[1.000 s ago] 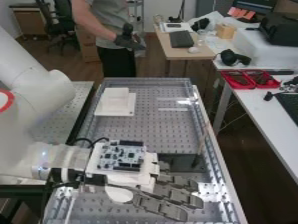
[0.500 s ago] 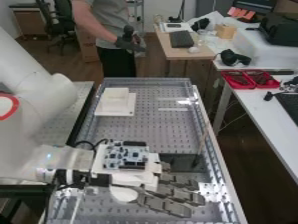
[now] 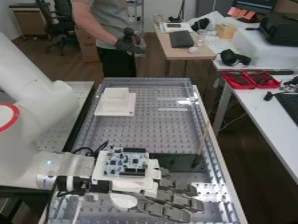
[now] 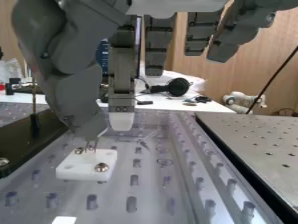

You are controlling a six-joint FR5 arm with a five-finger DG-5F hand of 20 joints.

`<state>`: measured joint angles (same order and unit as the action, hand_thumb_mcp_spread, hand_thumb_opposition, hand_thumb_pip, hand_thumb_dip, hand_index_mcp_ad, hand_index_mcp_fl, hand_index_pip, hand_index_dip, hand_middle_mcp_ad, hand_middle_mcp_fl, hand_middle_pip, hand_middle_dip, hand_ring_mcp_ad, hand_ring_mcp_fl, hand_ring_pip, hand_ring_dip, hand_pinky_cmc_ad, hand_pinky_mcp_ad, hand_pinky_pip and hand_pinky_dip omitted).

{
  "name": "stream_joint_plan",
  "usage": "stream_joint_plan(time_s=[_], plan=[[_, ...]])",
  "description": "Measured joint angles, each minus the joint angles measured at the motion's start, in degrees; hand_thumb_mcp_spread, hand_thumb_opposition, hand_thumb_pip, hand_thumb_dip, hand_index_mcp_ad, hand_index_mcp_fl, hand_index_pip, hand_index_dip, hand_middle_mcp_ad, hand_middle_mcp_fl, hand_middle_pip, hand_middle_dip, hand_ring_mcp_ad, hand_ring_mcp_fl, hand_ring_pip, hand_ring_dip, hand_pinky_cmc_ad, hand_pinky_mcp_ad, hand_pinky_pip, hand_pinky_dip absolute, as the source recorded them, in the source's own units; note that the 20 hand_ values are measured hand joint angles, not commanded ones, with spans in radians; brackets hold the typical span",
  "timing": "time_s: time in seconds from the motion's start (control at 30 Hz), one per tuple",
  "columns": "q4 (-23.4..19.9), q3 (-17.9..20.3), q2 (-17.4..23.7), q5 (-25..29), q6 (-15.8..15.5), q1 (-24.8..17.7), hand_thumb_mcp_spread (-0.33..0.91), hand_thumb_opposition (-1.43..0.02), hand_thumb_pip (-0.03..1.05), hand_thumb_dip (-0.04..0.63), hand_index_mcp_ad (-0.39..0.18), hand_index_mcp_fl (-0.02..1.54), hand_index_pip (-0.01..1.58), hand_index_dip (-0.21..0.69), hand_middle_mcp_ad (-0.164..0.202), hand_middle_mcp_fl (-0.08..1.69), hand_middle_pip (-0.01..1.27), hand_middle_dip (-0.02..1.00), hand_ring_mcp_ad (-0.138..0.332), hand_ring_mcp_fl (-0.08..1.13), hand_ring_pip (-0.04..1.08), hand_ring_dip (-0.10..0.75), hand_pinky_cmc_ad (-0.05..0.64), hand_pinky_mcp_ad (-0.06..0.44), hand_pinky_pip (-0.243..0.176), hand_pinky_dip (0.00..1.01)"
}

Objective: Grab the paper clip and place it in the clear container

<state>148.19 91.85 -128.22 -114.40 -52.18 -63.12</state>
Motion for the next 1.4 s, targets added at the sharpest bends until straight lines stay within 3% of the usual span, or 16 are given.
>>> stream_joint_plan(time_s=[0.9,1.4], plan=[[0.03,-0.47,-0.67,-0.92,0.57,-0.20,0.40,-0.81,0.69,0.251,-0.145,0.36,1.45,-0.010,-0.002,0.15,0.15,0.17,0.138,-0.03,0.05,0.059,0.227,0.098,-0.045,0.18],[0.97,-0.99,-0.71,-1.69,-0.71,0.17,0.40,-0.82,0.69,0.251,-0.147,0.39,1.45,-0.030,-0.002,0.15,0.15,0.17,0.141,-0.02,0.05,0.059,0.234,0.098,-0.045,0.18]])
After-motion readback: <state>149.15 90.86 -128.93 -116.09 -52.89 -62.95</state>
